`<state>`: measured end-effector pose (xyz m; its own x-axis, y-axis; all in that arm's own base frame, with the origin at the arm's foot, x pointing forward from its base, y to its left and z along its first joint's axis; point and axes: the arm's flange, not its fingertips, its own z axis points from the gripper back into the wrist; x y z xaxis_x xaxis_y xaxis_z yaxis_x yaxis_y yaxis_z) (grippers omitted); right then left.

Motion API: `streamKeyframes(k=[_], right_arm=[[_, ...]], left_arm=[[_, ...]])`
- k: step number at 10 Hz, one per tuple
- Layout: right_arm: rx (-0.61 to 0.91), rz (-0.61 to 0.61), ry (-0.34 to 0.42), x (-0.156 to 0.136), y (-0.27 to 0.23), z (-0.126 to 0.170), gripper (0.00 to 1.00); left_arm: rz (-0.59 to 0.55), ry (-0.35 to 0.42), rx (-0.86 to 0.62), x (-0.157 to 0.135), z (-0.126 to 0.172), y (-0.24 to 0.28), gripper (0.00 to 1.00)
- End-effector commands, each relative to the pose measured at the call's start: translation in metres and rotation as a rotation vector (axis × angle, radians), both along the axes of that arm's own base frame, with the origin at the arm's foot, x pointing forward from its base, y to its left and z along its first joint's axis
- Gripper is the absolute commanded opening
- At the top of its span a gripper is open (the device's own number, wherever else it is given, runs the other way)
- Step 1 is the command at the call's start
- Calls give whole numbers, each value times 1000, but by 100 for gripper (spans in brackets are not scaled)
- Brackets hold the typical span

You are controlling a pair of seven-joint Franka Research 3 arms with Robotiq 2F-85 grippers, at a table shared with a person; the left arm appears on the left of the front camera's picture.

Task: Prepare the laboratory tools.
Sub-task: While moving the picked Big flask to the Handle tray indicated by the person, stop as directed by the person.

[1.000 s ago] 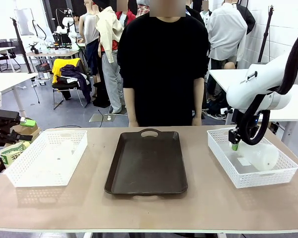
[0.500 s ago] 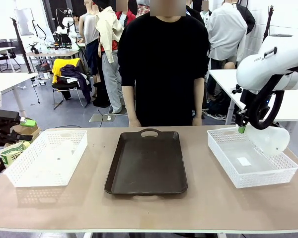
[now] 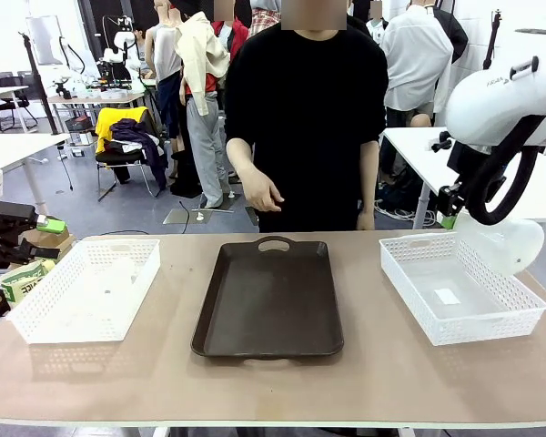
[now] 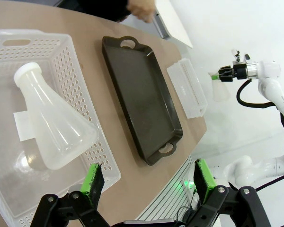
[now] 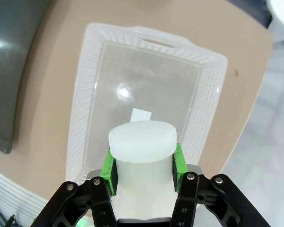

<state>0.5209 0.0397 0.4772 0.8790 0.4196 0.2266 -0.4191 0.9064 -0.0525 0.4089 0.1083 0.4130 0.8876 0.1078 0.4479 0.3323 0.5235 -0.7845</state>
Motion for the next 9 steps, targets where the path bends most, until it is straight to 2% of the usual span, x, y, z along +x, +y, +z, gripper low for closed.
streamKeyframes(k=[1,2,4,9], right_arm=[[44,29,-27,-17,10,7,0],[59,-9,-51,-19,21,12,0],[29,6,-55,-19,46,15,0],[-14,11,-9,-9,78,11,0]], left_arm=[[-1,-14,-13,0,1,1,100],[-1,-14,-13,0,1,1,100],[-1,-14,-13,0,1,1,100],[-1,-14,-13,0,1,1,100]])
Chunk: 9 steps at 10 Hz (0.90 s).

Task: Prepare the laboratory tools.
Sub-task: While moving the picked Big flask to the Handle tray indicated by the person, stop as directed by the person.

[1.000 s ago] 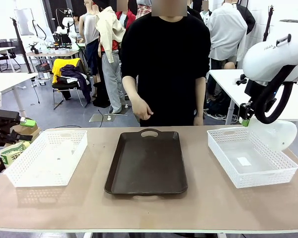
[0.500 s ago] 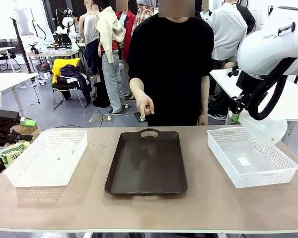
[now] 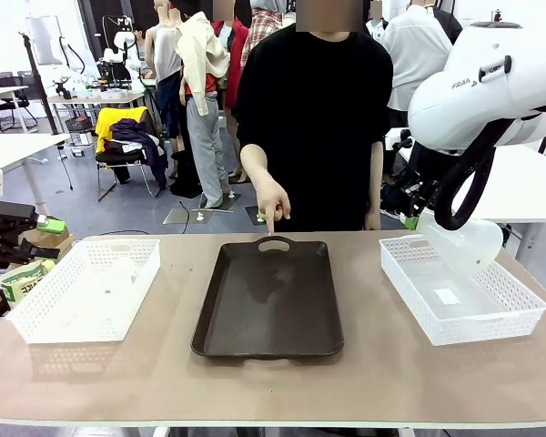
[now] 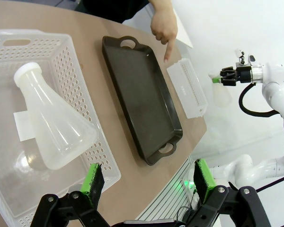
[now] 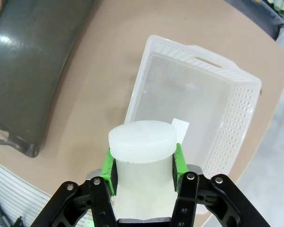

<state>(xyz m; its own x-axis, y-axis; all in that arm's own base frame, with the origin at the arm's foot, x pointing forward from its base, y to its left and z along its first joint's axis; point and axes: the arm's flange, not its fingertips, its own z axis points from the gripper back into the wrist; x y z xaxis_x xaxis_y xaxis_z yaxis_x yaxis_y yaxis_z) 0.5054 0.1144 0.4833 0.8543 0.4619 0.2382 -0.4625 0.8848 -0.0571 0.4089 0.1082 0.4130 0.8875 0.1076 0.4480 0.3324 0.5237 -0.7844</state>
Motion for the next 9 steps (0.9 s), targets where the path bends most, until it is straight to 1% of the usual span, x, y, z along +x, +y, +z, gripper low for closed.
streamKeyframes(k=[1,5,6,7,9], right_arm=[[5,7,-3,-2,-1,2,0],[0,0,-2,0,-1,1,0],[-2,-17,-2,0,7,-2,0],[21,-29,-12,-2,24,2,0],[37,-9,-32,-18,62,24,0]], left_arm=[[-1,-14,-13,0,1,1,100],[-1,-14,-13,0,1,1,100],[-1,-14,-13,0,1,1,100],[-1,-14,-13,0,1,1,100],[-1,-14,-13,0,1,1,100]])
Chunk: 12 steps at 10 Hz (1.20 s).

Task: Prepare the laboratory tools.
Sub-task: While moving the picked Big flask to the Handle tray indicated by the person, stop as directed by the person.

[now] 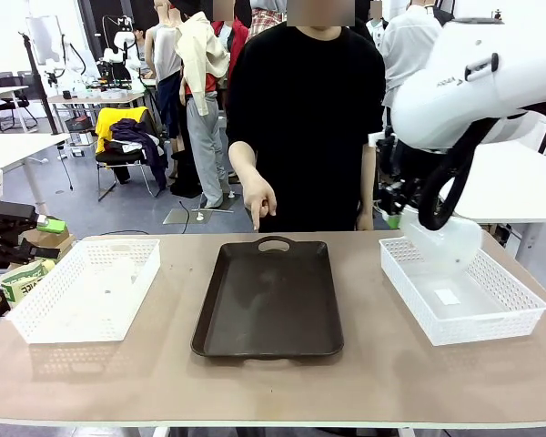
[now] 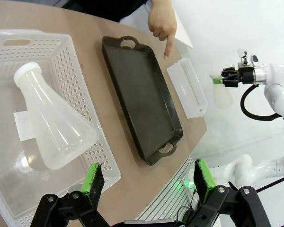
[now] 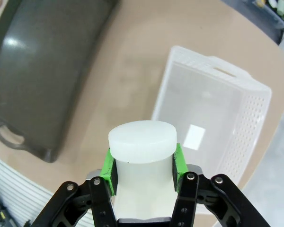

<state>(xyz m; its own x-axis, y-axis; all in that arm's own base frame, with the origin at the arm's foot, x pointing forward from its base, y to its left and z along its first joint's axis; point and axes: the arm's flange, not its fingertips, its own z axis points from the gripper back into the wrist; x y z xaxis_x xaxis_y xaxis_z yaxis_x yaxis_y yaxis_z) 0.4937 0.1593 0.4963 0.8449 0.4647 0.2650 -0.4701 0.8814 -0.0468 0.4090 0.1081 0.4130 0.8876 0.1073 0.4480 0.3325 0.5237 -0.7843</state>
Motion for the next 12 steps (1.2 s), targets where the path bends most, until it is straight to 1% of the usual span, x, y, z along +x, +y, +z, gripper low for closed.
streamKeyframes(k=[1,3,4,6,8,10,12], right_arm=[[41,-23,-13,-14,34,19,0],[55,4,-20,-21,82,19,0],[61,49,-25,-22,110,17,0],[87,130,-24,-17,159,7,0],[62,211,-13,-2,202,-7,0],[79,319,6,11,231,-23,0],[85,363,32,17,249,-42,0]], left_arm=[[-1,-14,-13,0,1,1,100],[-1,-14,-13,0,1,1,100],[-1,-14,-13,0,1,1,100],[-1,-14,-13,0,1,1,100],[-1,-14,-13,0,1,1,100],[-1,-14,-13,0,1,1,100],[-1,-14,-13,0,1,1,100]])
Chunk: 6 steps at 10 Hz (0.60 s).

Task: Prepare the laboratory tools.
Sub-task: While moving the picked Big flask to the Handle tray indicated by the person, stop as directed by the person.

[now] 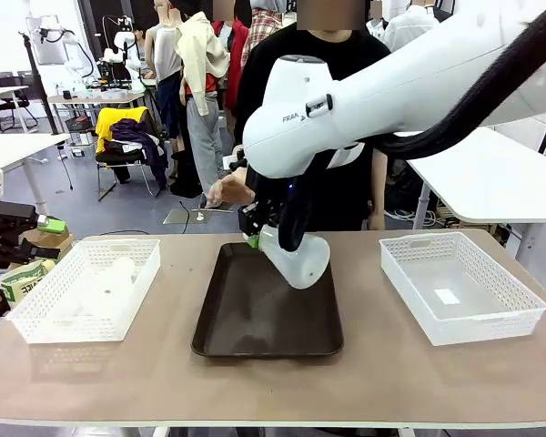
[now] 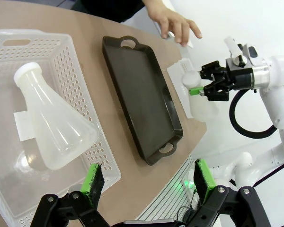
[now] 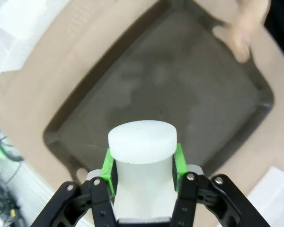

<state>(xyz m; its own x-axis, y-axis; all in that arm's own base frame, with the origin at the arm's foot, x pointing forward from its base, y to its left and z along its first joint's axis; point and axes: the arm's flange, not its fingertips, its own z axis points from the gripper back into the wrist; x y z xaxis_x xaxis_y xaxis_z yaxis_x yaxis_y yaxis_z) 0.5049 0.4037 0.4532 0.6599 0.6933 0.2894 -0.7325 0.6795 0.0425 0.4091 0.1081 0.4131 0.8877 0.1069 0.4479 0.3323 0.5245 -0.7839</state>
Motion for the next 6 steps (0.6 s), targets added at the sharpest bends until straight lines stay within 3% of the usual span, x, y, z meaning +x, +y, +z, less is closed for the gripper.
streamKeyframes(k=[1,6], right_arm=[[-4,35,8,8,8,-8,0],[-23,1,7,7,3,-17,0]], left_arm=[[-1,-14,-14,-1,1,1,100],[-1,-14,-14,-1,1,1,100]])
